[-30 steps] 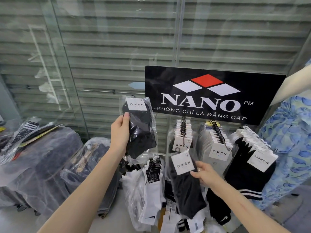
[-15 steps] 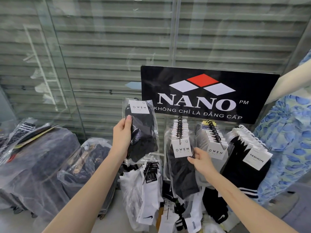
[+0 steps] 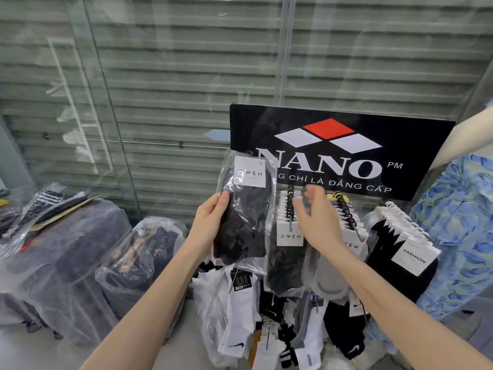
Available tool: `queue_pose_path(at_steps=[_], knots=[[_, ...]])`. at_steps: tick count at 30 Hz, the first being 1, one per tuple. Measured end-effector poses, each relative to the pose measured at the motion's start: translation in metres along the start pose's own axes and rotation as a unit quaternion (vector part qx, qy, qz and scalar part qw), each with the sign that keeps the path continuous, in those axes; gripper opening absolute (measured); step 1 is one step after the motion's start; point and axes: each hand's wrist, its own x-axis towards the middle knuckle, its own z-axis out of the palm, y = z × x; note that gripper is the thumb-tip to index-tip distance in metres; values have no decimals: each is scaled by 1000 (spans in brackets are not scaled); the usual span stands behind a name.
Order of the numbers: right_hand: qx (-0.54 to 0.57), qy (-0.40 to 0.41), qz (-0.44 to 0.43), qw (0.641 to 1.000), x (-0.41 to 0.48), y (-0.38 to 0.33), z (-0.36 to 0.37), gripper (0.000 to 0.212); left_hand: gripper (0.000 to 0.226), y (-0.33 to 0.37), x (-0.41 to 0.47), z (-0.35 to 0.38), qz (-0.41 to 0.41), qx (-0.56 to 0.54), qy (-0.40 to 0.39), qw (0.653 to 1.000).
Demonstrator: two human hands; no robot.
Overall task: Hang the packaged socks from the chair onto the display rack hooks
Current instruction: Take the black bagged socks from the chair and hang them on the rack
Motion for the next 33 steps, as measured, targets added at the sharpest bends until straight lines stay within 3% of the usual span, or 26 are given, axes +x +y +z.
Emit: queue_pose_path(at_steps=[2, 4, 7, 8, 10, 13, 19, 25, 31, 33], knots=[[153, -66, 34, 985, 4, -26, -4, 56, 26, 2, -1, 4, -4, -26, -47, 999], [301, -123, 87, 942, 5, -42, -5, 51, 28, 2, -2, 7, -21, -34, -96, 995], [370, -87, 70, 922, 4, -42, 0, 14, 36, 2, -2, 1, -75, 2, -168, 983], [369, -76, 54, 925, 2, -38, 1, 7, 38, 1, -2, -3, -86, 32, -186, 978], [357, -80, 27, 930, -4, -28, 3, 12, 41, 1, 0, -11, -93, 80, -197, 973], [322, -114, 15, 940, -26, -9, 11, 17, 46, 6, 6, -15, -73, 48, -161, 983], [347, -178, 94, 916, -77, 52, 41, 18, 36, 10, 10, -3, -44, 103, -112, 987], [334, -41, 157, 928, -68, 93, 38, 17, 11, -3, 5, 10, -73, 122, -95, 985], [185, -59, 86, 977, -42, 89, 42, 4, 8, -25, 2, 9, -57, 195, -45, 978], [159, -70, 93, 980, -40, 89, 47, 11, 8, -35, -2, 8, -44, 246, -50, 967]])
